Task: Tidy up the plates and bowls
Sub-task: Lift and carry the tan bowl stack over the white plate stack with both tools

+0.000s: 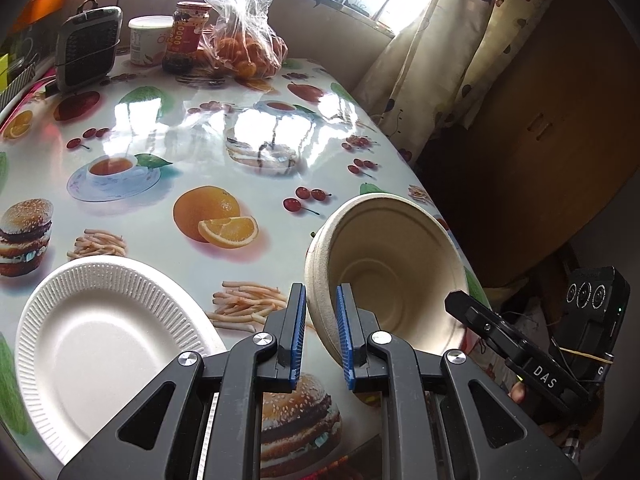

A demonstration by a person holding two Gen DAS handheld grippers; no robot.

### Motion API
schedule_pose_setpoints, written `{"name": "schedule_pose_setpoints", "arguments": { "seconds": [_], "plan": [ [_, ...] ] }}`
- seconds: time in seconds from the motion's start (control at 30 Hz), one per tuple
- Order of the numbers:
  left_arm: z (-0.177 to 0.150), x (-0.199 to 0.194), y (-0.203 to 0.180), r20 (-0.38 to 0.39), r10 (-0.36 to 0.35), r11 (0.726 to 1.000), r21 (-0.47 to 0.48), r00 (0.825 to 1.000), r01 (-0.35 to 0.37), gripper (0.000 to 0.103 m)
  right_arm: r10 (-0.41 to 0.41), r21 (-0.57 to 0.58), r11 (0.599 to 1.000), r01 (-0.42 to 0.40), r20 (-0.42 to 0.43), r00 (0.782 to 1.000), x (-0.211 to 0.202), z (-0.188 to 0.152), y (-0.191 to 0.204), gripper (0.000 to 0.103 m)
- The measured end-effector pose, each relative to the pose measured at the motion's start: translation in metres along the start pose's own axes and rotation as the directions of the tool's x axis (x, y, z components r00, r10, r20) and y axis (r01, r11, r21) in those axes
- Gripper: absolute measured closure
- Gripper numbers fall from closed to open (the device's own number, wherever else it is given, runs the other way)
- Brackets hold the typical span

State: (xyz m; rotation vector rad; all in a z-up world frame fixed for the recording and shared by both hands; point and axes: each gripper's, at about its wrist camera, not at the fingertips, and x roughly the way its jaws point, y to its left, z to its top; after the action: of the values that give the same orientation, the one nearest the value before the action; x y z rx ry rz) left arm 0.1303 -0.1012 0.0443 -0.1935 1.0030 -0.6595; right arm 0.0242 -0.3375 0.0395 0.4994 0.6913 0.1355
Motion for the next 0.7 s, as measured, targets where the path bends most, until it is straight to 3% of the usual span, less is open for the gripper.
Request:
{"name": "schedule_pose_setpoints", "arguments": {
  "seconds": [0.7],
  "plan": [
    [-0.008,-0.044,0.014,0.079,0.049,0.998,-0.053,0.996,-0.045,0.087,0.061,-0.083,0.995,-0.062,-0.013,0.998,0.005,0.005,0.038,0.077]
  ]
}}
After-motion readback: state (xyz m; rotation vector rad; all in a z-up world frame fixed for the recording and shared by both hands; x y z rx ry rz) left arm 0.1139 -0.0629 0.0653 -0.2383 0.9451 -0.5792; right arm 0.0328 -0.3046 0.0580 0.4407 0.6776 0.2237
